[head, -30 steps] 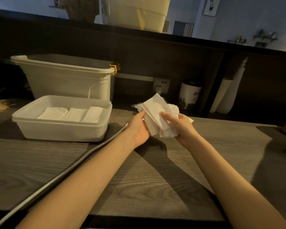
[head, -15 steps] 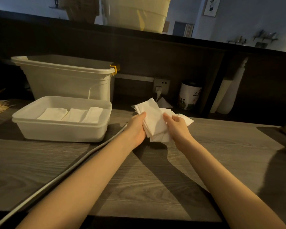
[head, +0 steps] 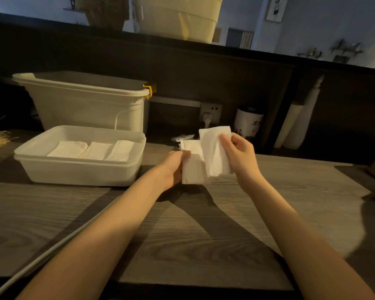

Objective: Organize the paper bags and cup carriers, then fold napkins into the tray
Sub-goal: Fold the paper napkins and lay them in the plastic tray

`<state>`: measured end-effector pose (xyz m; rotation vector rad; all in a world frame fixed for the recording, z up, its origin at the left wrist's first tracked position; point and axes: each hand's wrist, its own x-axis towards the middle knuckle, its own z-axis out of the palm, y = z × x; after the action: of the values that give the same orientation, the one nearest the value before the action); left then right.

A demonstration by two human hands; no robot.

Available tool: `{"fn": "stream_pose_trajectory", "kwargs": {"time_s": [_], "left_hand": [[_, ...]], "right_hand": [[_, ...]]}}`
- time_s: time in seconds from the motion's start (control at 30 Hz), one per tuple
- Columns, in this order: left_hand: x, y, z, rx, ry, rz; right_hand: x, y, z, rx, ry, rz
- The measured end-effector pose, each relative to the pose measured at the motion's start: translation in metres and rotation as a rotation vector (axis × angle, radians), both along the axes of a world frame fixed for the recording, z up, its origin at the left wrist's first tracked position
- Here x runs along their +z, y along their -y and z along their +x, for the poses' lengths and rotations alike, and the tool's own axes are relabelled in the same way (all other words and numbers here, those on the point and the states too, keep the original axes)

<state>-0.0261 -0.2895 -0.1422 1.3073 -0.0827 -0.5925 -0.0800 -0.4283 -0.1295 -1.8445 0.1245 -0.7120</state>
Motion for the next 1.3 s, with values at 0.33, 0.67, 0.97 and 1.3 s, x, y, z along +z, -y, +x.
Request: {"fn": "stream_pose_trajectory", "kwargs": {"time_s": [0.33,0.67,0.97,1.3], "left_hand": [[0.000,0.007,-0.004,-0.141,0.068,-0.089],[-0.001,0.010,-0.004,0.091,0.165,0.026],[-0.001,0.010,-0.004,0.078,0.179,0.066],[0.000,0.006,0.004,0.153,0.176,0.051]], "right_hand": [[-0.021,-0.005,0.008,-0.069,-0.029,-0.195],[-0.017,0.001,0.007,-0.068,-0.089,-0.186],[-0.022,-0.002,0.010,-0.054,-0.126,0.037],[-0.015,0.021,0.013,-0.147,-0.097,-0.043]]}}
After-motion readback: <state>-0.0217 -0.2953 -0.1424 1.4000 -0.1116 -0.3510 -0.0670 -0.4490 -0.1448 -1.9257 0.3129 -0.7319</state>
